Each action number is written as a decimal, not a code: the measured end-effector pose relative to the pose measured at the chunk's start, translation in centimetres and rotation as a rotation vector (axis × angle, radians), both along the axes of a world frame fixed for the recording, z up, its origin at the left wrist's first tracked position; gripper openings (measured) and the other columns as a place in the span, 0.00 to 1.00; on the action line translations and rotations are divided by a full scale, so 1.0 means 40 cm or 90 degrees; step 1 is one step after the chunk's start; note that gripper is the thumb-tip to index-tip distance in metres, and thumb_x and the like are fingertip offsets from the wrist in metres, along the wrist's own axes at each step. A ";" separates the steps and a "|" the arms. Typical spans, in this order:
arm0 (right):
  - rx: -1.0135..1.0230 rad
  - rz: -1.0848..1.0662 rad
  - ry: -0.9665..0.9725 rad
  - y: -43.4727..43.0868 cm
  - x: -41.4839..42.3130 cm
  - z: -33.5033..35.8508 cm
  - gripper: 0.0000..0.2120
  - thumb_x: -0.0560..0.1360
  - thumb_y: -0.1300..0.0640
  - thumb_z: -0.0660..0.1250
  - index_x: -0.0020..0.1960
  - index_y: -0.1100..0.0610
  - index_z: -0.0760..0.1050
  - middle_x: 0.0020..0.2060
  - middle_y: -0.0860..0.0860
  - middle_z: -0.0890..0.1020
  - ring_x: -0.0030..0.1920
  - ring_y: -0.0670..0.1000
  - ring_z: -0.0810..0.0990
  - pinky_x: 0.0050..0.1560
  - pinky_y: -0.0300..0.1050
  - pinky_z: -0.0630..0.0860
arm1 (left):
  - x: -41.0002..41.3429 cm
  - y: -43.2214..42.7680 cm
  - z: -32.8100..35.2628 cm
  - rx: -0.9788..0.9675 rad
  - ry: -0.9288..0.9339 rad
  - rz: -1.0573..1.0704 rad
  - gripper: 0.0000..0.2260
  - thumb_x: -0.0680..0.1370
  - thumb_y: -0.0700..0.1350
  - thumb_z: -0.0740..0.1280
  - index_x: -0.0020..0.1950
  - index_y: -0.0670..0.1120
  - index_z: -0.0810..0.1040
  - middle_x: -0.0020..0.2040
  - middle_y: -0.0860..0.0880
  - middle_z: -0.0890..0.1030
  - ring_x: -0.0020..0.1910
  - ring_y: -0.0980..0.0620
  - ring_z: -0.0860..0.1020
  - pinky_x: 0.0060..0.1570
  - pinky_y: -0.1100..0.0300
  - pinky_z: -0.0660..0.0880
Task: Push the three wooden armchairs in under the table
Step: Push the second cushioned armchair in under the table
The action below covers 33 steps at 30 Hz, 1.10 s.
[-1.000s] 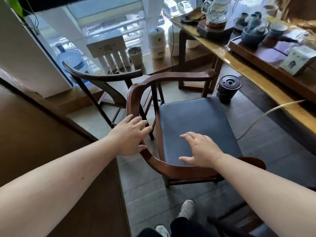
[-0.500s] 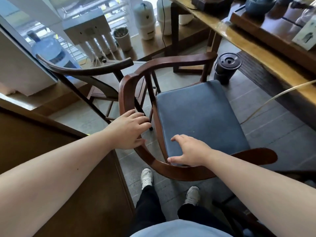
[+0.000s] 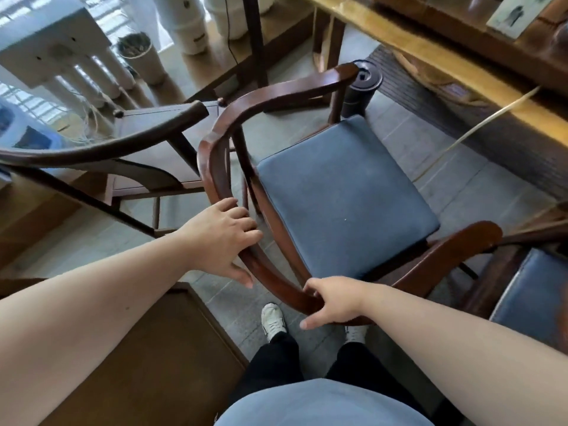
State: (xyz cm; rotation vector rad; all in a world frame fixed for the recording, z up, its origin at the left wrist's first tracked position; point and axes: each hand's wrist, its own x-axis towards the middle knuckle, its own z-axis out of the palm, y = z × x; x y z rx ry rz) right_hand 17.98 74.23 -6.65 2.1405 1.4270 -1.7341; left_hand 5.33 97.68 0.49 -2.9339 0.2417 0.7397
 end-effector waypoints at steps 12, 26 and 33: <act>0.029 -0.034 -0.123 -0.013 -0.067 -0.014 0.15 0.67 0.46 0.68 0.36 0.48 0.61 0.34 0.44 0.71 0.41 0.53 0.73 0.41 0.46 0.67 | 0.017 0.001 -0.028 -0.009 -0.040 -0.059 0.27 0.69 0.73 0.57 0.52 0.54 0.78 0.47 0.55 0.82 0.48 0.49 0.78 0.49 0.53 0.71; -0.058 0.024 -0.254 -0.352 0.239 0.032 0.13 0.65 0.47 0.72 0.47 0.47 0.74 0.44 0.47 0.82 0.47 0.54 0.81 0.42 0.42 0.72 | 0.228 -0.408 -0.015 -0.091 -0.068 -0.045 0.21 0.75 0.65 0.61 0.53 0.49 0.74 0.49 0.50 0.80 0.52 0.44 0.78 0.44 0.53 0.73; 0.015 -0.037 -0.304 -0.412 0.254 -0.001 0.13 0.65 0.47 0.70 0.47 0.47 0.73 0.43 0.47 0.82 0.47 0.54 0.81 0.49 0.47 0.73 | 0.251 -0.407 -0.029 -0.130 -0.115 -0.097 0.17 0.76 0.61 0.62 0.53 0.48 0.72 0.49 0.49 0.79 0.50 0.43 0.77 0.39 0.54 0.68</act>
